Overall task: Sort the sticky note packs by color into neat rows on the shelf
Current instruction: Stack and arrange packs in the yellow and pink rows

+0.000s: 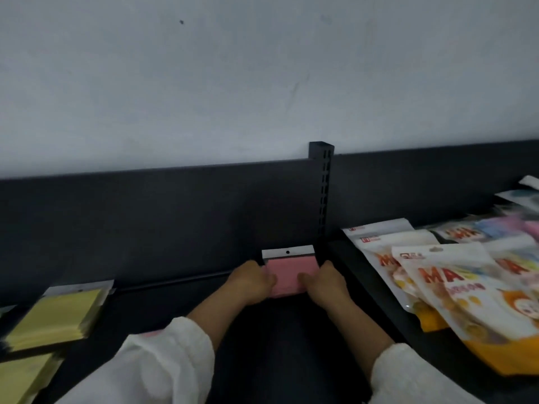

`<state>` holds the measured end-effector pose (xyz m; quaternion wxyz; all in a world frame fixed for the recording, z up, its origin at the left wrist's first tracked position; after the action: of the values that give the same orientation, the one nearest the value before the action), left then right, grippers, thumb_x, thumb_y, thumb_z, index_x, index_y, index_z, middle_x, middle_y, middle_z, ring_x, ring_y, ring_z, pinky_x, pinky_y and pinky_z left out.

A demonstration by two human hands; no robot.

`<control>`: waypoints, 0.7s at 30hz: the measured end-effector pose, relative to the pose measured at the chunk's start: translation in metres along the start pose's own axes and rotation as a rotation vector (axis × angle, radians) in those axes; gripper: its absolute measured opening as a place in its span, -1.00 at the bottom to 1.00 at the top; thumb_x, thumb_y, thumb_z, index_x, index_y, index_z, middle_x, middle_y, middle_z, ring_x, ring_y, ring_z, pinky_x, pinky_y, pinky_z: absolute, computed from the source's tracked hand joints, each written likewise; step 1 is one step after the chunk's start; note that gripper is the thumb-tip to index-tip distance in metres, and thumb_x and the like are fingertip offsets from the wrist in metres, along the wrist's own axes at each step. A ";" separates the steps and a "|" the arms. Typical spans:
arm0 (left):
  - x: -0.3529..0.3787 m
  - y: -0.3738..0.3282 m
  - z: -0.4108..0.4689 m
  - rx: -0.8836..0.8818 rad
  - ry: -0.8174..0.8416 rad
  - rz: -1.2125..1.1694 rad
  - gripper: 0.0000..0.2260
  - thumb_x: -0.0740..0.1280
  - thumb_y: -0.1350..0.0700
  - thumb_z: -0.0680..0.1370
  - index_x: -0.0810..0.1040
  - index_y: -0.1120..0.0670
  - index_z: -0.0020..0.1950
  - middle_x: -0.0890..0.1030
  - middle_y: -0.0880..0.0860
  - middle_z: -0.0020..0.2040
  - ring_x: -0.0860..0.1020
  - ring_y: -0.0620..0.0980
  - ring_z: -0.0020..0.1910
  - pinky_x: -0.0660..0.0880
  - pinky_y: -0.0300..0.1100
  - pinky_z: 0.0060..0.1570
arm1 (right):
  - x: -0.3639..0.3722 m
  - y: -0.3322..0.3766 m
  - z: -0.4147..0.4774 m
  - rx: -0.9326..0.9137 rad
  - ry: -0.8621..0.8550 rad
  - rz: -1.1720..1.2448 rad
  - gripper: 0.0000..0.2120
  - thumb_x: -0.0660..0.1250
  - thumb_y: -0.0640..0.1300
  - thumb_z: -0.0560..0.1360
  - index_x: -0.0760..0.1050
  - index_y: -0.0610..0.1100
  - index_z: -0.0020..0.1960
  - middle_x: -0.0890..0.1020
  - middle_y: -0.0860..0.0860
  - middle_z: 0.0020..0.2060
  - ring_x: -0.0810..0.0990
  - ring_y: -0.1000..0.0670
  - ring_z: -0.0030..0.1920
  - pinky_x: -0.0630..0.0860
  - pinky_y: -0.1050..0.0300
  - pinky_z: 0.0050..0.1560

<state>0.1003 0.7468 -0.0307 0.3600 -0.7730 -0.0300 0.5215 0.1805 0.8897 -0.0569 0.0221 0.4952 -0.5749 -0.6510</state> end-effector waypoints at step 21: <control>0.010 0.007 0.006 -0.106 -0.108 -0.697 -0.58 0.15 0.51 0.42 0.48 0.13 0.16 0.57 0.10 -0.04 0.54 0.01 -0.11 0.57 -0.13 -0.22 | -0.002 0.002 0.003 -0.096 0.075 0.352 -0.42 0.30 -0.43 0.33 0.30 -0.13 0.30 0.26 -0.08 0.17 0.42 0.03 -0.12 0.50 0.21 -0.25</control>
<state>0.0975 0.7492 -0.0440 0.4735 -0.7052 -0.3379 0.4054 0.1781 0.8927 -0.0549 0.1805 0.4094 -0.6197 -0.6449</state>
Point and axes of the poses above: each hand's wrist, its own z-axis towards the middle knuckle, its own x-axis out of the palm, y = z × x, the point moved 8 cm from there along z, towards the middle knuckle
